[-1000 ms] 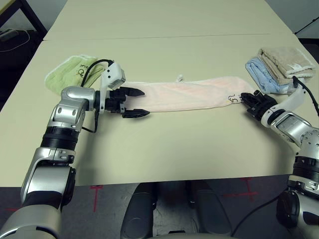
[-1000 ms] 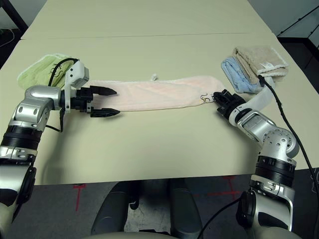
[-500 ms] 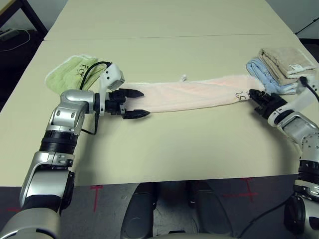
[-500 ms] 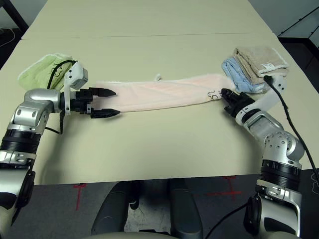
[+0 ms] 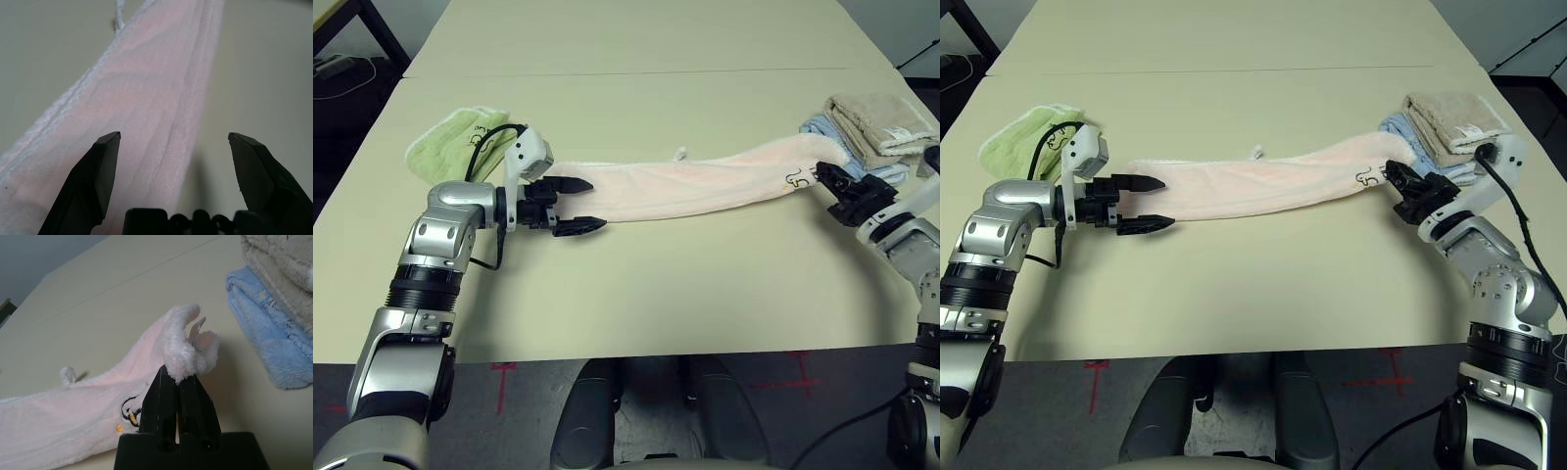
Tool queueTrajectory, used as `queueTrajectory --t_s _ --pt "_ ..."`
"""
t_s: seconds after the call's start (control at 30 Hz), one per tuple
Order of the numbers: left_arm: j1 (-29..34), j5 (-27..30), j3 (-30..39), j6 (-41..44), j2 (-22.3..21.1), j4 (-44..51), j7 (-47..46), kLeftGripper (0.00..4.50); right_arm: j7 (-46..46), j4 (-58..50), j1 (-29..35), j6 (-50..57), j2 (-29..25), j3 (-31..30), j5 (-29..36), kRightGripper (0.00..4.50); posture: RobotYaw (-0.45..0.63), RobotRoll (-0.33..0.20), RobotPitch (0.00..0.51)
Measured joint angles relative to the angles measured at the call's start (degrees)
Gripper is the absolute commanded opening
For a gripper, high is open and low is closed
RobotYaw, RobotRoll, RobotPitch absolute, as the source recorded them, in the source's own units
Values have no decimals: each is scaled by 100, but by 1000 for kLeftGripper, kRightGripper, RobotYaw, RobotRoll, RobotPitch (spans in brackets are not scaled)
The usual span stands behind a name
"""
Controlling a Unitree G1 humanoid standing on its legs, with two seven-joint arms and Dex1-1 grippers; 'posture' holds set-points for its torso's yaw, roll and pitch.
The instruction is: Fold the towel and set it aside.
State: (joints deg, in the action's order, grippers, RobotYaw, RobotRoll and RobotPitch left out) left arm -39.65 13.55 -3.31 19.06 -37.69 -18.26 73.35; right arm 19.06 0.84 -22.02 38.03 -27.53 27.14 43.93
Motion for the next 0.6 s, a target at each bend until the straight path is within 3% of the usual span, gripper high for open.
queueTrajectory --t_s 0.17,0.43,0.6 --pt "-75 -2 -8 -23 11 -54 -3 4500 92 -221 -466 -52 -21 -551 -280 16 1 0 204" --pt "-120 -4 -5 -93 152 -93 -257 4500 1179 -237 -851 -760 -581 -2286 -1744 16 15 0 204" --pt "-114 -4 -5 -107 155 -93 -357 4500 1677 -231 -856 -991 -625 -2616 -2128 16 21 0 205"
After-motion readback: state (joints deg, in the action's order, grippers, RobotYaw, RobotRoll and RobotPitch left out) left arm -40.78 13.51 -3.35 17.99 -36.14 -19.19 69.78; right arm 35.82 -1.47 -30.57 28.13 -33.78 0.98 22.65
